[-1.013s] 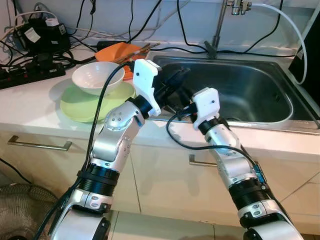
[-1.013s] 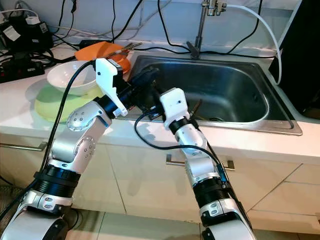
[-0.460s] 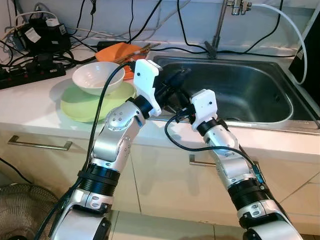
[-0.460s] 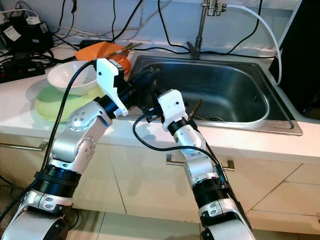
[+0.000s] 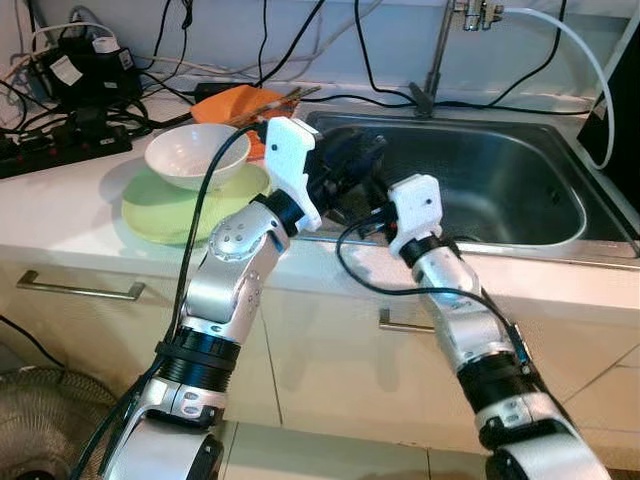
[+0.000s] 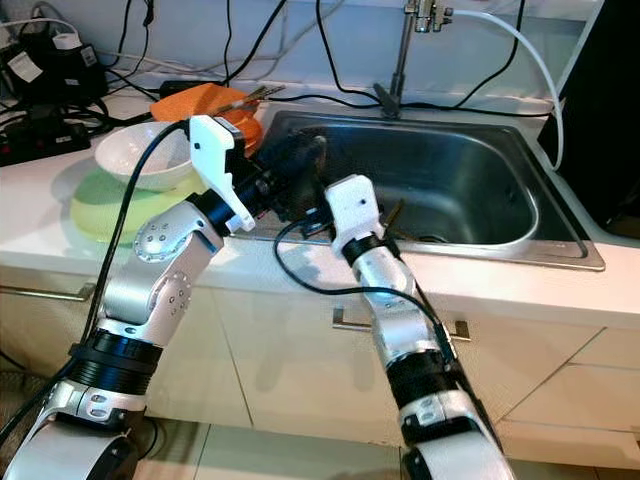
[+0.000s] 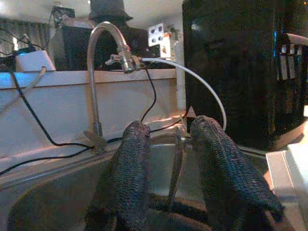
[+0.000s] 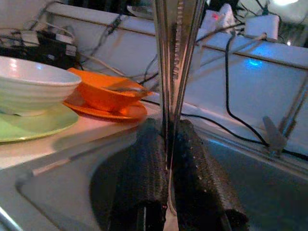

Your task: Kitchen organization

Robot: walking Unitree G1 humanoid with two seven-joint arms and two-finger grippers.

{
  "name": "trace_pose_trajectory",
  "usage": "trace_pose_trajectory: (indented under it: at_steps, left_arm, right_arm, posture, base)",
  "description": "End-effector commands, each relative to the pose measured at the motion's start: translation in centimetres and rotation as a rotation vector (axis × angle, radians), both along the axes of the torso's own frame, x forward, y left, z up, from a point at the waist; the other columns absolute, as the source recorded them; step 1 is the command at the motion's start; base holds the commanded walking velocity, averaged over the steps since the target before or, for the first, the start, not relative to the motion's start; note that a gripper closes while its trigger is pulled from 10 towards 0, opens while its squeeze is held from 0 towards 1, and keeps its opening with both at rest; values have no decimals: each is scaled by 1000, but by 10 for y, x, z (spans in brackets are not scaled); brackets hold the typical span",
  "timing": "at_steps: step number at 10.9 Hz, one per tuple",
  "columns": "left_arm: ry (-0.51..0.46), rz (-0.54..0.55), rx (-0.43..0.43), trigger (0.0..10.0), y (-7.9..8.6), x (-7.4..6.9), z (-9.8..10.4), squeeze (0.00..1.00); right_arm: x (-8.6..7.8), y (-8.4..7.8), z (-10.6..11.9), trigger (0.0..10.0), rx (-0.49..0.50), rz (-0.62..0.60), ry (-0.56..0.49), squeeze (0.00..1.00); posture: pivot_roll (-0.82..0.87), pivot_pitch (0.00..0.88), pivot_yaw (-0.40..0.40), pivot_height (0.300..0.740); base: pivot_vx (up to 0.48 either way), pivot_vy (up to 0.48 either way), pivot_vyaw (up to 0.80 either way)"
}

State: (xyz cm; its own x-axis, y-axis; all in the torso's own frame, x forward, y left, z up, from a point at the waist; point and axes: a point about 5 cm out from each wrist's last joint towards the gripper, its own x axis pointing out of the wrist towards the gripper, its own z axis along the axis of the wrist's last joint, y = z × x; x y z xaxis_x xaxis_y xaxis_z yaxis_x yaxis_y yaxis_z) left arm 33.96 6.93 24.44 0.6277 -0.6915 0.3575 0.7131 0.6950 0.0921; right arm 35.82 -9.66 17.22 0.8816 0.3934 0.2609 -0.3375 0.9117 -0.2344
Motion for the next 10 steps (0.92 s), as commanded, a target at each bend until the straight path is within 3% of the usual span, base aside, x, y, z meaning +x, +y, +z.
trace_pose_trajectory:
  at_steps: [1,2,3,4,6,8,10]
  left_arm:
    - [-30,10,-8,10000,2,-2,5,1000]
    - [-29,12,-8,10000,3,-3,3,0]
    - [-24,10,-9,10000,3,-5,1,0]
    - [-3,21,-11,10000,7,-7,-4,0]
    - [59,94,24,10000,20,-9,-22,0]
    - [134,136,110,10000,27,-15,-45,0]
    - [287,186,231,10000,36,-28,-82,0]
  right_arm:
    - [7,-6,8,0,18,-36,-13,0]
    - [13,-11,9,0,21,-66,0,0]
    - [18,-16,10,0,24,-98,16,0]
    - [26,-24,12,10000,28,-153,42,0]
    - [37,-33,11,10000,38,-221,112,0]
    - [39,-32,3,10000,13,-235,159,0]
    - [41,-33,-5,10000,0,-250,221,0]
  posture:
    - [131,0,41,740]
    - [134,0,39,740]
    - [134,0,39,740]
    - [144,0,35,740]
    - [161,0,31,740]
    - [188,0,22,740]
    - [226,18,14,740]
  base:
    - [0,0,0]
    - [0,0,0]
    - [0,0,0]
    - [0,0,0]
    - [0,0,0]
    - [0,0,0]
    - [0,0,0]
